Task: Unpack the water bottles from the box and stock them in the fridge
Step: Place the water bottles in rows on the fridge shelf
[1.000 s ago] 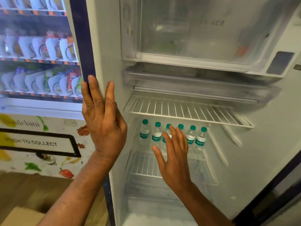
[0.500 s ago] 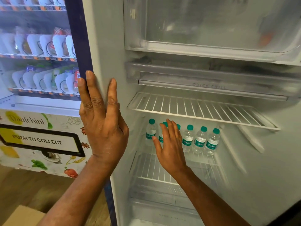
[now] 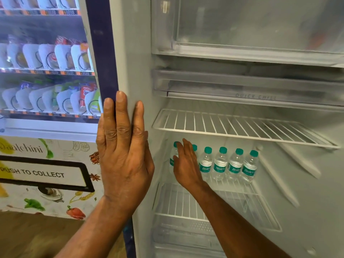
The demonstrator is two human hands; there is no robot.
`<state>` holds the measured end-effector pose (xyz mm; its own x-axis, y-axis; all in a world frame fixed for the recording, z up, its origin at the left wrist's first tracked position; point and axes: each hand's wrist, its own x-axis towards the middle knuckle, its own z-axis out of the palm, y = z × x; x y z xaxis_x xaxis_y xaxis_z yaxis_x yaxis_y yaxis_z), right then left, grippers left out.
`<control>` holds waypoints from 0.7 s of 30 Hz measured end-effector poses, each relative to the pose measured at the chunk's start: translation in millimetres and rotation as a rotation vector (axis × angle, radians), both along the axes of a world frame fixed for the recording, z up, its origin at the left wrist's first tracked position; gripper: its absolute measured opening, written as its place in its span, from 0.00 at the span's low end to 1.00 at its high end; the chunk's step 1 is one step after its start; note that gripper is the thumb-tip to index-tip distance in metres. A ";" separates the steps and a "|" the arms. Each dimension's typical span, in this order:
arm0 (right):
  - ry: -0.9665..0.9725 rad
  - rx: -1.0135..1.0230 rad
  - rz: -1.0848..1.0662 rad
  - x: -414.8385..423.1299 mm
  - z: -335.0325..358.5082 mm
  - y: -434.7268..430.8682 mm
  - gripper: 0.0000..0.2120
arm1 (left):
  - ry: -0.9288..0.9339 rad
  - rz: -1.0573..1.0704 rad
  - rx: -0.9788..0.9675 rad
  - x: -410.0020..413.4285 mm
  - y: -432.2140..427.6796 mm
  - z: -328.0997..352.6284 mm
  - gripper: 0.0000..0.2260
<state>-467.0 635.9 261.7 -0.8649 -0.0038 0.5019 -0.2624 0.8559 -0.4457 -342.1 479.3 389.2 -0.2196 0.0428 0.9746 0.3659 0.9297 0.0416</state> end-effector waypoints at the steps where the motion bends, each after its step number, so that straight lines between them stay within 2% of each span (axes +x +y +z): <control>1: -0.007 0.016 -0.006 -5.6 0.0 -0.3 0.25 | 0.003 -0.001 0.001 0.1 -0.3 -0.3 0.24; 5: -0.061 0.086 0.002 -24.4 -1.5 -2.8 0.30 | 0.010 -0.004 0.004 -0.9 0.2 0.1 0.26; 10: -0.121 0.119 0.043 -35.3 -9.0 -5.8 0.31 | 0.001 0.019 -0.012 0.0 -1.0 -5.4 0.29; 16: -0.188 0.135 0.047 -47.3 -9.8 -3.8 0.33 | 0.000 0.019 -0.023 -0.8 -1.1 -8.7 0.24; 21: -0.218 0.153 0.063 -55.0 -5.9 -3.7 0.31 | 0.005 0.028 -0.015 -0.4 -0.7 -8.8 0.24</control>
<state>-522.0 632.2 255.8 -0.9480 -0.1229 0.2935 -0.2296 0.9027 -0.3639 -342.5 478.7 380.4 -0.2164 0.0514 0.9750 0.3398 0.9402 0.0258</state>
